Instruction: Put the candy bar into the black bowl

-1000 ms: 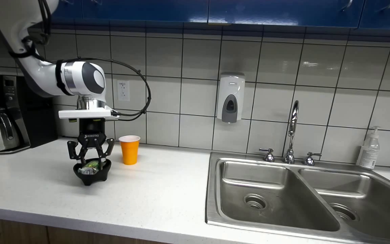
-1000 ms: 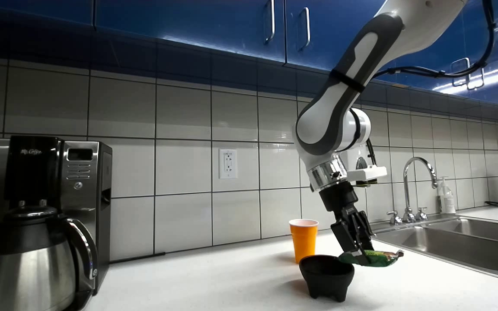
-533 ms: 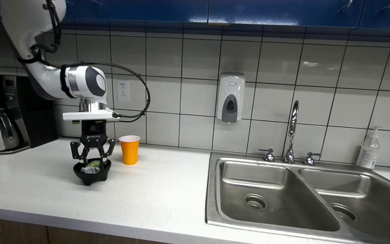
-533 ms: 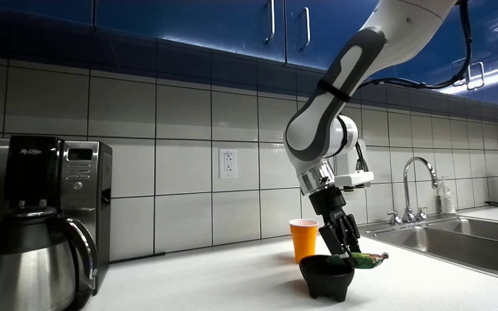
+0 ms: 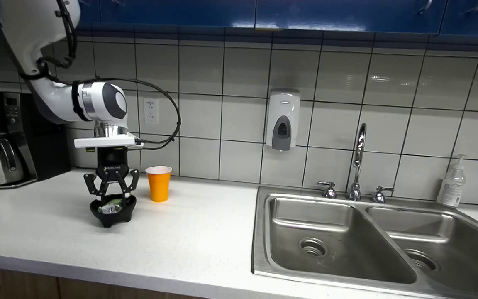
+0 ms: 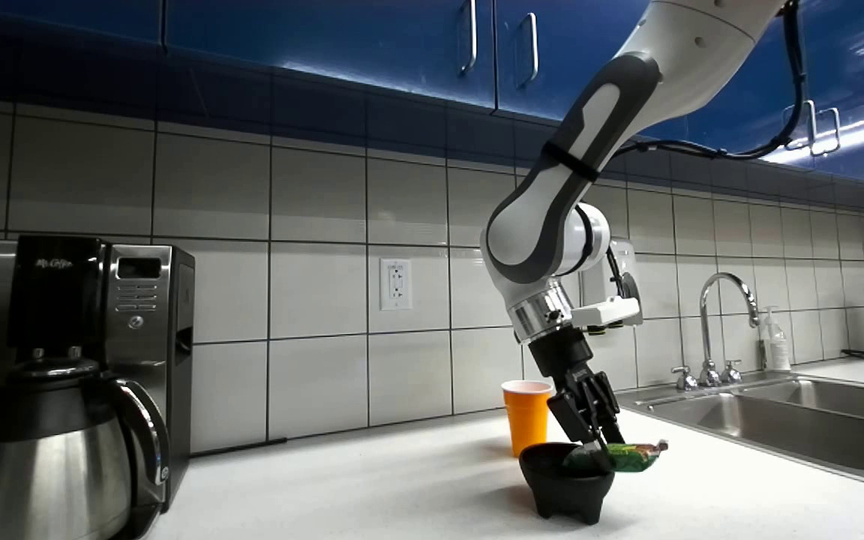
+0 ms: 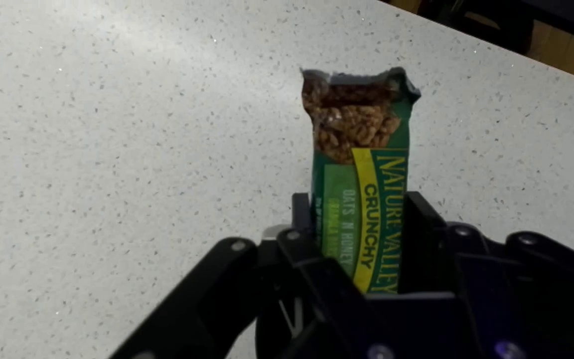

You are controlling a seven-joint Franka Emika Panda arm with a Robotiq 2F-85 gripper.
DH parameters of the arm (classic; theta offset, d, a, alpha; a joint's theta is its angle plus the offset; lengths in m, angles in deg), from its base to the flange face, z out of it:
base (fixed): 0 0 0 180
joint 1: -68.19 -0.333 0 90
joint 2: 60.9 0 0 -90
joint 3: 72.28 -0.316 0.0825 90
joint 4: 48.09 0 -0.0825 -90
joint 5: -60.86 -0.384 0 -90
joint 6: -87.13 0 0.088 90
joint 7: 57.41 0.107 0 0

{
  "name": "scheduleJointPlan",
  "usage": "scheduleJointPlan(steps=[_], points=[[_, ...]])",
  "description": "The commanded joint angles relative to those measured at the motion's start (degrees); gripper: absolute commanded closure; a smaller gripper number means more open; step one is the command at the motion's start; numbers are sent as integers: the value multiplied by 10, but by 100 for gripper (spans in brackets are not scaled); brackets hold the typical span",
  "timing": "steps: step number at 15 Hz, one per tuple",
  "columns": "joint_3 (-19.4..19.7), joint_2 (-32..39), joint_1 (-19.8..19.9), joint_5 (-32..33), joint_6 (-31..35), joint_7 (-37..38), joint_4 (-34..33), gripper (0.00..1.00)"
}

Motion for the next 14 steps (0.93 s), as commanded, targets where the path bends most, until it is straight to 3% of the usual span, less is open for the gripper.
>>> scheduleJointPlan(steps=[1,3,4,14], points=[[-6,6,-2,18,-30,23,-21,17],[-6,5,-1,18,-30,22,-22,2],[-6,2,-1,17,-30,22,-21,0],[15,-143,40,-64,2,0,54,0]])
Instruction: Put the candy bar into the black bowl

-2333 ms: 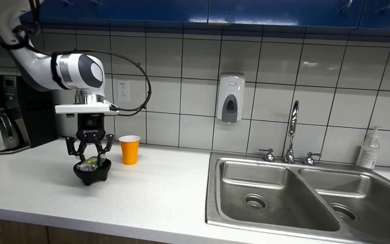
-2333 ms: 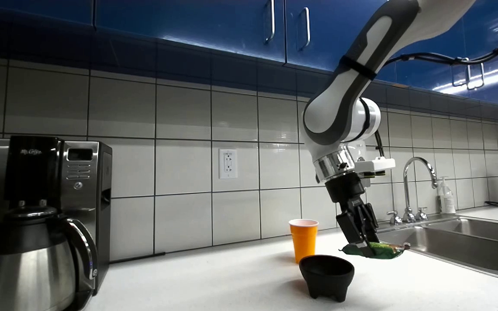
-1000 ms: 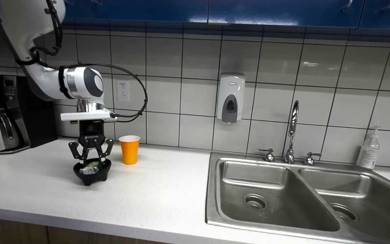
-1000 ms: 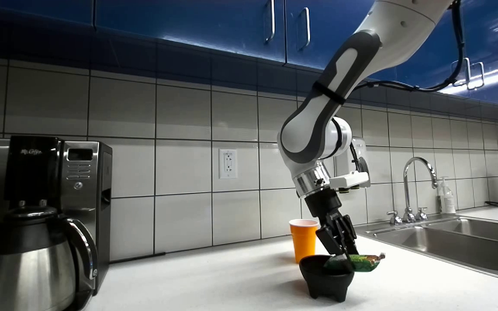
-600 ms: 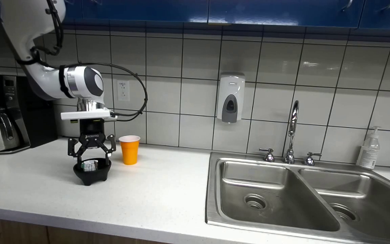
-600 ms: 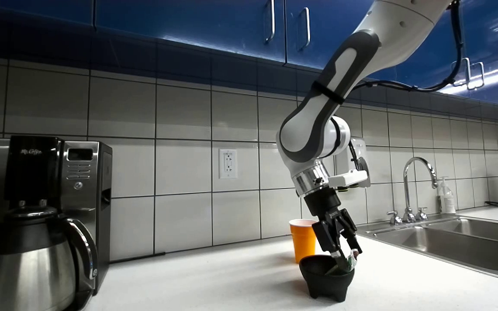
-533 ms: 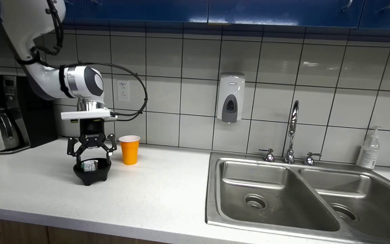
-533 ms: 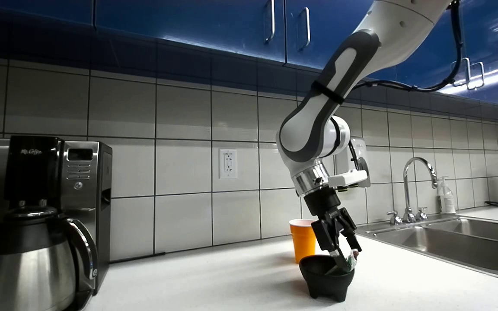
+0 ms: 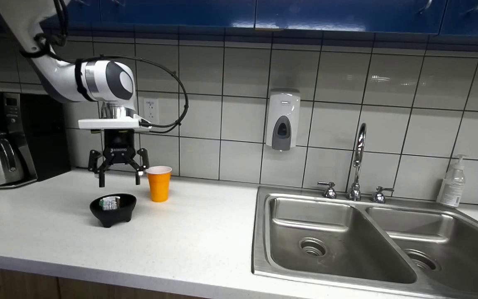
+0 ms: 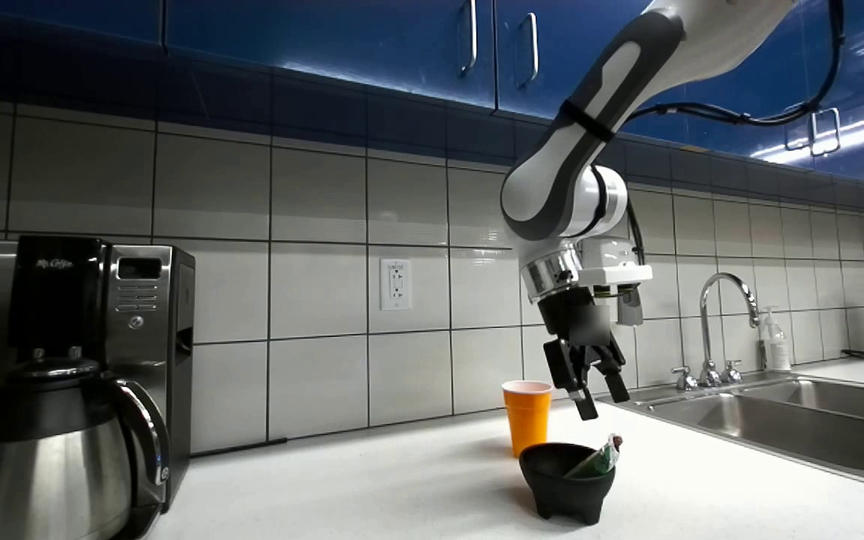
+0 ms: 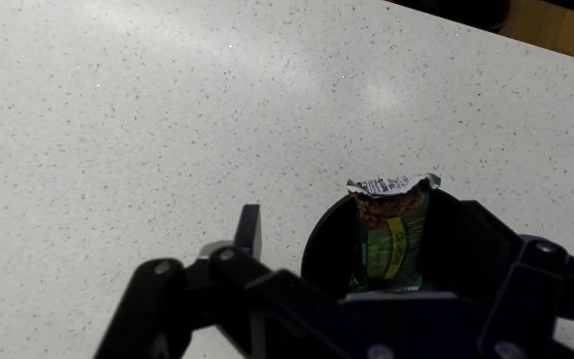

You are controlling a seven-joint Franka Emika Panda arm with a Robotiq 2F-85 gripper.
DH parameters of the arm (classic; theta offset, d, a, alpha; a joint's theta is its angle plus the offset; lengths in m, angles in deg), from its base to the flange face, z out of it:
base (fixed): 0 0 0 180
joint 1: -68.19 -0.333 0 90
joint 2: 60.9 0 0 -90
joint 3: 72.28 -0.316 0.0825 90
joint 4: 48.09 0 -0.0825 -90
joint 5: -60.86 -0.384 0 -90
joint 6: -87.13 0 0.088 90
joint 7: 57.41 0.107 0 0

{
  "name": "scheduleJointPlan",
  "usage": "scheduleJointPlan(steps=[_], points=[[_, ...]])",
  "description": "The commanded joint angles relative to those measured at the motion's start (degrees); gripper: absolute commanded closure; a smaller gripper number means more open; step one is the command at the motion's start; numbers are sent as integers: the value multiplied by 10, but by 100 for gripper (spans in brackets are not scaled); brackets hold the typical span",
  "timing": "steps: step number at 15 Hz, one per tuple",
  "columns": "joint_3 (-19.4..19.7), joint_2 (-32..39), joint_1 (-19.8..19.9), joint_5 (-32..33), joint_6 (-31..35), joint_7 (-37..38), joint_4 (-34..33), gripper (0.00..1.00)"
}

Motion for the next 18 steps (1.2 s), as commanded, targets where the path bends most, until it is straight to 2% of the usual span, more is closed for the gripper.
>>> scheduleJointPlan(steps=[1,8,13,16,17,18], points=[[10,-93,21,-32,12,0,61,0],[31,-224,29,-27,36,0,176,0],[41,-313,27,-28,23,-3,240,0],[40,-341,28,-22,14,6,253,0],[40,-302,24,-25,16,-1,230,0],[41,-313,24,-25,15,-1,236,0]])
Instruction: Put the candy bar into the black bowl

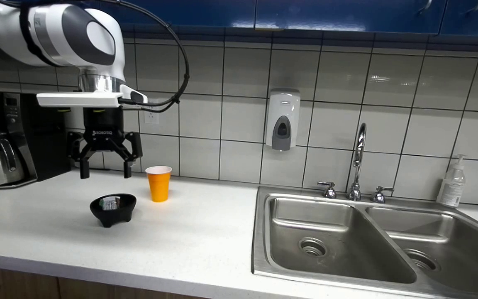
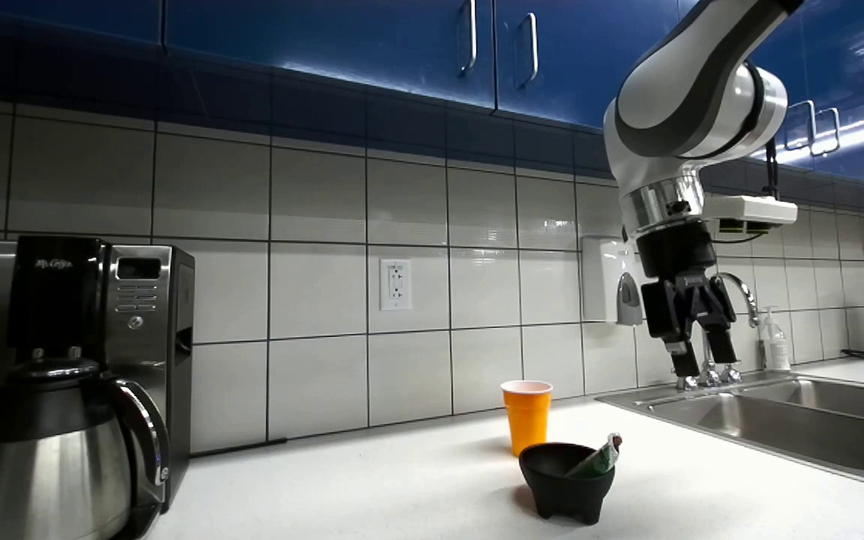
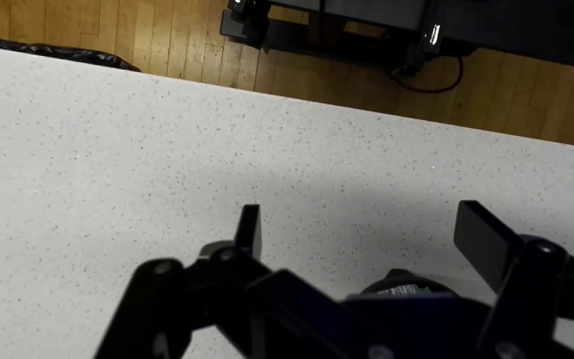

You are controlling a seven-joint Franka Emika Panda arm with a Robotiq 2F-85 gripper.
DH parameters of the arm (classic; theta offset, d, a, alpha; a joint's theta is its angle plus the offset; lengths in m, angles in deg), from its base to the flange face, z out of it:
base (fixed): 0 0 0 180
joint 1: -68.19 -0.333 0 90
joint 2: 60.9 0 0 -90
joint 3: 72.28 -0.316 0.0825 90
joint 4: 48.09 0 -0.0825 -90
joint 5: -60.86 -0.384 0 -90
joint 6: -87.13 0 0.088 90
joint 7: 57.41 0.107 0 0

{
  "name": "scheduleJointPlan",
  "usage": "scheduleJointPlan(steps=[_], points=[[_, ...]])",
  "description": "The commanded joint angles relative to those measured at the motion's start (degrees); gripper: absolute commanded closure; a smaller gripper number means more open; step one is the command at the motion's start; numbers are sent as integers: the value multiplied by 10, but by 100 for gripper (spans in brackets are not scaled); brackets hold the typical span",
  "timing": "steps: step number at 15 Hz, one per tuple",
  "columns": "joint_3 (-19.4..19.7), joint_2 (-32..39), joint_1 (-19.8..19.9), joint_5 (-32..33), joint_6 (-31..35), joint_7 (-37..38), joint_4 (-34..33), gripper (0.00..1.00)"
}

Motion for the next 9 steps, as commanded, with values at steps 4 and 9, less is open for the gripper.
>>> scheduleJointPlan(steps=[4,9], points=[[-2,-12,2,-1,-1,-1,7,0],[-2,-12,2,-1,-1,-1,8,0]])
